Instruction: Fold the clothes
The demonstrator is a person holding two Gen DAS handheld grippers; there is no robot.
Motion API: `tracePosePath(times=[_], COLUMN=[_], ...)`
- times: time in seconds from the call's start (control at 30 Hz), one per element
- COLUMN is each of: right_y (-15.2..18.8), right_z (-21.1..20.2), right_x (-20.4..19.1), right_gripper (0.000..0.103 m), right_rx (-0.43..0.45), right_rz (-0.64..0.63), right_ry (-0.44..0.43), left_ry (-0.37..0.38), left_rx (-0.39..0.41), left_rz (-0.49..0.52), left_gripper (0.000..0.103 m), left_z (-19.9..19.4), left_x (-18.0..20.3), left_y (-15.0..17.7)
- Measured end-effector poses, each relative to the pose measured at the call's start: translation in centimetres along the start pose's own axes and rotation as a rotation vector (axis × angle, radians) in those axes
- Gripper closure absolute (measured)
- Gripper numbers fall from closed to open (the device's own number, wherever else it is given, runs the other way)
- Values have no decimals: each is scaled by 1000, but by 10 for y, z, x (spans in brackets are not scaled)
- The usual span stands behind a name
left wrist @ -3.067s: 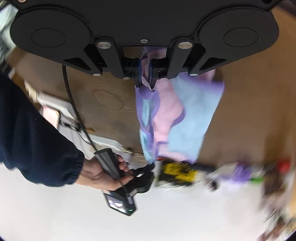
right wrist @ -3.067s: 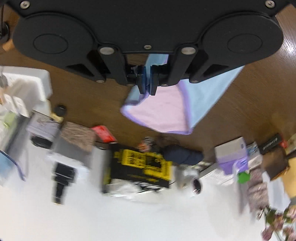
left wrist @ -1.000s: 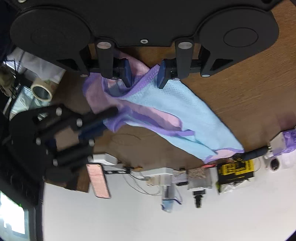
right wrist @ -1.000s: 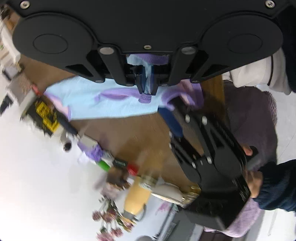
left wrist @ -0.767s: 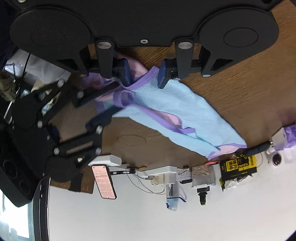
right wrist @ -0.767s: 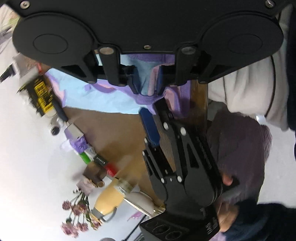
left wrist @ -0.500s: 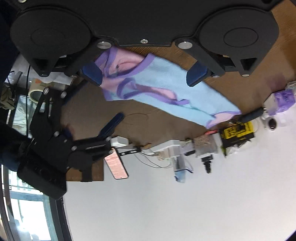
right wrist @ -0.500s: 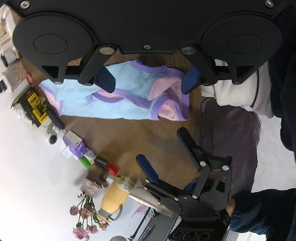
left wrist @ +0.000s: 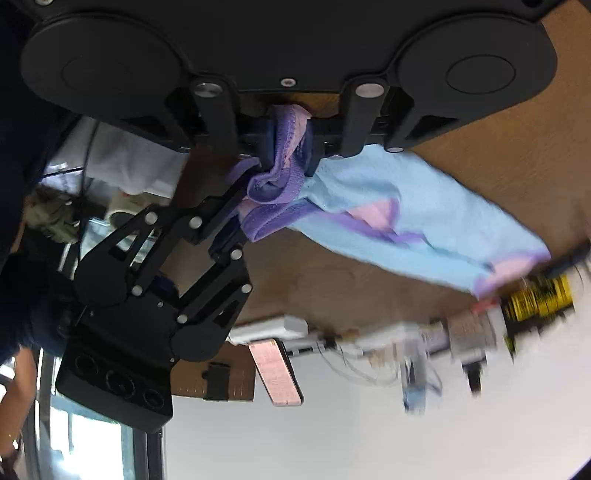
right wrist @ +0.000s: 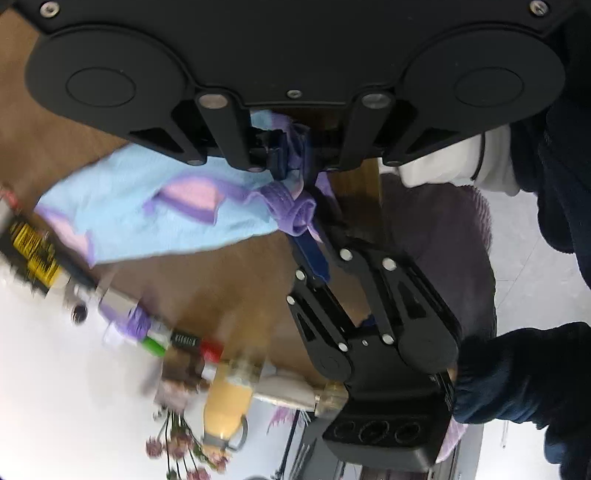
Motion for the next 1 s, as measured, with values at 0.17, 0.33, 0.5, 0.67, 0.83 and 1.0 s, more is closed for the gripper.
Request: tracePosePath(times=[0.17,0.33,0.5,0.67,0.83,1.0], right_y=[-23,-34,-21,3,0,-21], right_z=[4,42,89,122,101,63], right_x=[52,117,174,202,221,199], right_gripper=[93,93,90,72,47,18], right_rx=[14,-36,-101,-184,-161,-82], right_rz=[-99,-214,-228,-179,-123,-168], right_ry=[166,297,352,327,352,248], left_ry=[-131,-231,-254,-308,-326,-349], left_rx=[112,122,65,-27,-31,-62], left_rz=[-53,-227,-325,-409,-433,-368], left_gripper=[88,88,88,88,87,86], left_z=[5,48,91,113,112,119], left_x=[-48,-108,-150,-171,-177,-173], left_y=[-43,-73,-73,-51,-45,-48])
Point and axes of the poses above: each gripper's, at about its wrist camera, not at the fingertips, and z roughly the way its jaws point, x to its right, y to its underside, the point moved 9 cm from there along z, roughly the way its jaws point, and after that the axes turned 1 degree about -z, right-handed, at the moved point
